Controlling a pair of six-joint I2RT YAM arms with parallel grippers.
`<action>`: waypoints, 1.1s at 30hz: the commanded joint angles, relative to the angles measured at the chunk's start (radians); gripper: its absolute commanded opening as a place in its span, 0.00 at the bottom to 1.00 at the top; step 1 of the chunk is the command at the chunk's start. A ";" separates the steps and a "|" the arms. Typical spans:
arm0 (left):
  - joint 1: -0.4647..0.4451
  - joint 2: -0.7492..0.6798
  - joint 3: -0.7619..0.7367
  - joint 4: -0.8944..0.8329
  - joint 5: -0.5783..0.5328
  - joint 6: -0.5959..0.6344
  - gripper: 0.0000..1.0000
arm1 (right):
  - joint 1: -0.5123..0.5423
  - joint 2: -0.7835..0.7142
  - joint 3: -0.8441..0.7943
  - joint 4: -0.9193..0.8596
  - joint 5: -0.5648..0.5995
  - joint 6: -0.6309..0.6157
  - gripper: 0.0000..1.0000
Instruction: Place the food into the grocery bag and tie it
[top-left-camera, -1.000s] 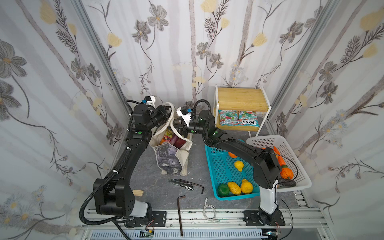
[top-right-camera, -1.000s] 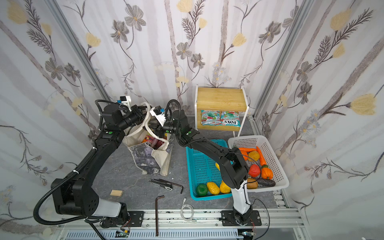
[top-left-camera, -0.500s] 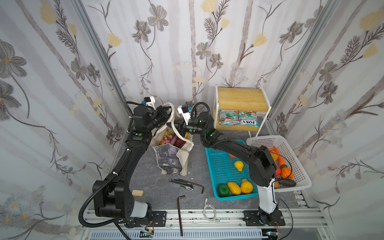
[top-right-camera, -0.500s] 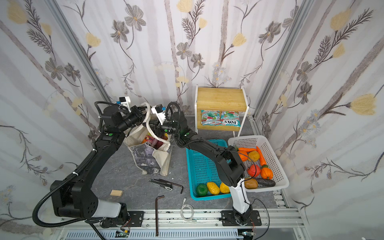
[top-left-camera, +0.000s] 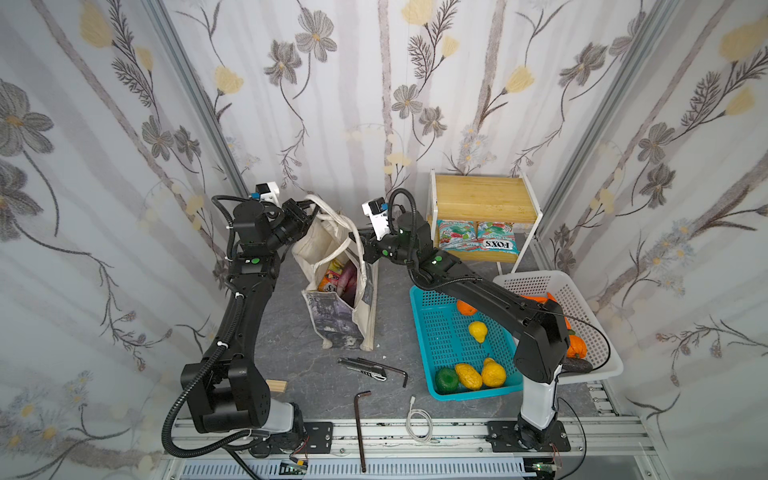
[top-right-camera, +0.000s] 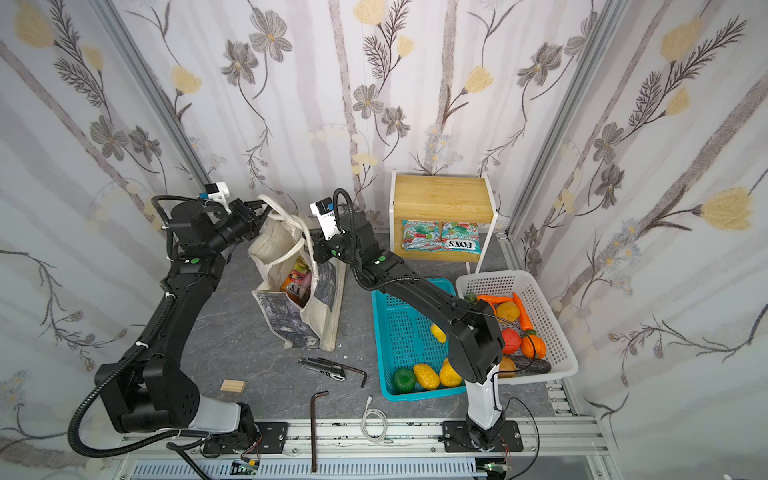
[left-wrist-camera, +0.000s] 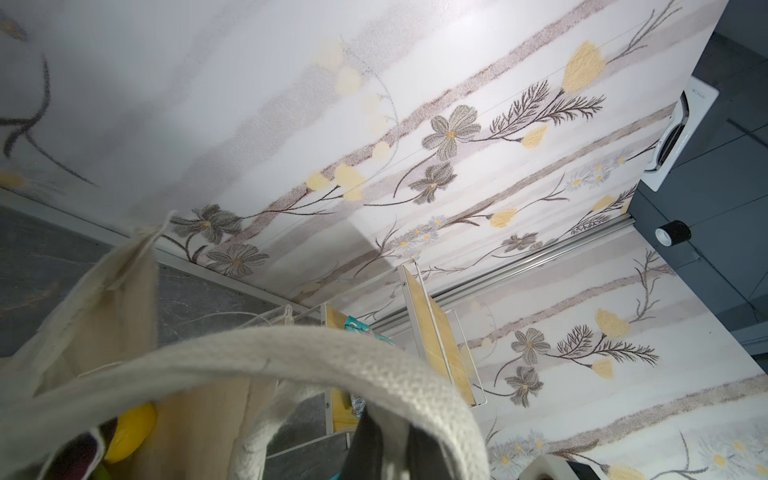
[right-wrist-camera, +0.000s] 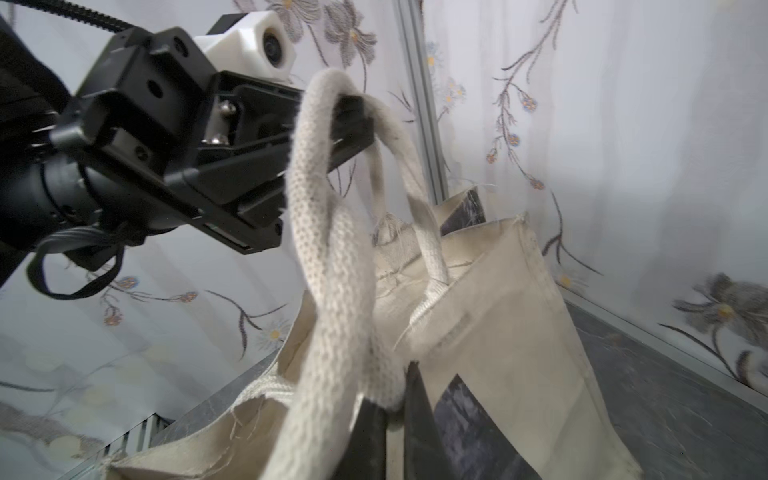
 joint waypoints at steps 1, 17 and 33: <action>0.010 0.007 -0.004 0.065 -0.030 -0.006 0.00 | -0.051 -0.003 0.035 -0.087 0.121 0.144 0.00; 0.174 -0.036 -0.057 0.029 -0.032 0.011 0.00 | -0.130 0.065 0.136 -0.241 0.294 0.162 0.00; 0.273 -0.035 0.004 0.024 -0.282 0.006 0.00 | -0.108 -0.001 0.086 -0.288 0.581 -0.057 0.00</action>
